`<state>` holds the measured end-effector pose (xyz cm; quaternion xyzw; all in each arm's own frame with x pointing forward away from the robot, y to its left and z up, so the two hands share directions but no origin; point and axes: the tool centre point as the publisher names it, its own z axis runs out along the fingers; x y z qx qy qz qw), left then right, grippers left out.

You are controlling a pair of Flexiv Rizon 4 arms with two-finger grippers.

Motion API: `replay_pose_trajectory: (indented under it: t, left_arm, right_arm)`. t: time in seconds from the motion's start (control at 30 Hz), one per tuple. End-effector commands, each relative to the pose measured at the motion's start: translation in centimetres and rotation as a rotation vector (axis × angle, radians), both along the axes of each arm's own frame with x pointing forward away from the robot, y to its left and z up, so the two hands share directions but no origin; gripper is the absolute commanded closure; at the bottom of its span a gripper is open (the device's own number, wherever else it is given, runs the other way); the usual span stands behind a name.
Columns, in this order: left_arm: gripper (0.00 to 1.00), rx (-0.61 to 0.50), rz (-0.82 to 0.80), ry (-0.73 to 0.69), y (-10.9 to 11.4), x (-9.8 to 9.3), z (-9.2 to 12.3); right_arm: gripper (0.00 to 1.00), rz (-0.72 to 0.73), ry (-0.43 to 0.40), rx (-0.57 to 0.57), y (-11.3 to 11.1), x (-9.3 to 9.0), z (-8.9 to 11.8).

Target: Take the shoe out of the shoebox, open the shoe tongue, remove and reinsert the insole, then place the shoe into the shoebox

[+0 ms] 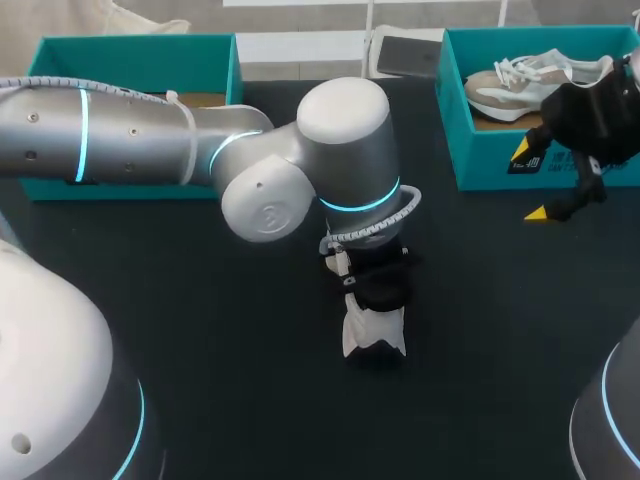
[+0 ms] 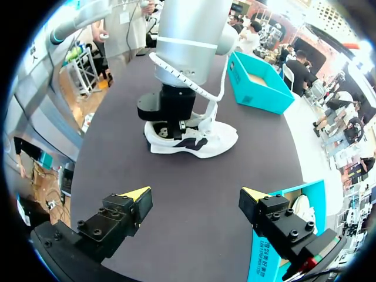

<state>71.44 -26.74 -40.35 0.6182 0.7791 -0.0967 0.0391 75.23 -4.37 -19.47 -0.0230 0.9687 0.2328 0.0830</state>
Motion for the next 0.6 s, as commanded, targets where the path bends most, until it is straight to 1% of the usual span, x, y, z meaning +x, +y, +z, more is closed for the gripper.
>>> replay_pose_trajectory:
  t: [0.03, 0.17, 0.3, 0.53, 0.6]
  left_arm:
    - [1.00, -0.038, -0.008, -0.008, 0.8, -0.1, 0.6]
    - [1.00, -0.044, -0.017, -0.034, 1.9, 0.2, 2.4]
    - [1.00, -0.039, -0.030, -0.075, 2.4, 0.7, 3.8]
    - [1.00, -0.013, -0.069, -0.206, 2.2, 1.8, 5.3]
    - [1.00, -0.002, -0.079, -0.258, 2.1, 2.0, 5.2]
  right_arm:
    - [0.00, -0.001, 0.000, -0.004, 0.1, 0.0, -0.1]
    - [0.00, -0.001, 0.000, -0.004, 0.1, 0.0, -0.1]
    - [0.00, -0.001, 0.000, -0.004, 0.1, 0.0, -0.1]
    - [0.00, -0.001, 0.000, -0.004, 0.1, 0.0, -0.1]
    - [0.00, -0.001, 0.000, -0.004, 0.1, 0.0, -0.1]
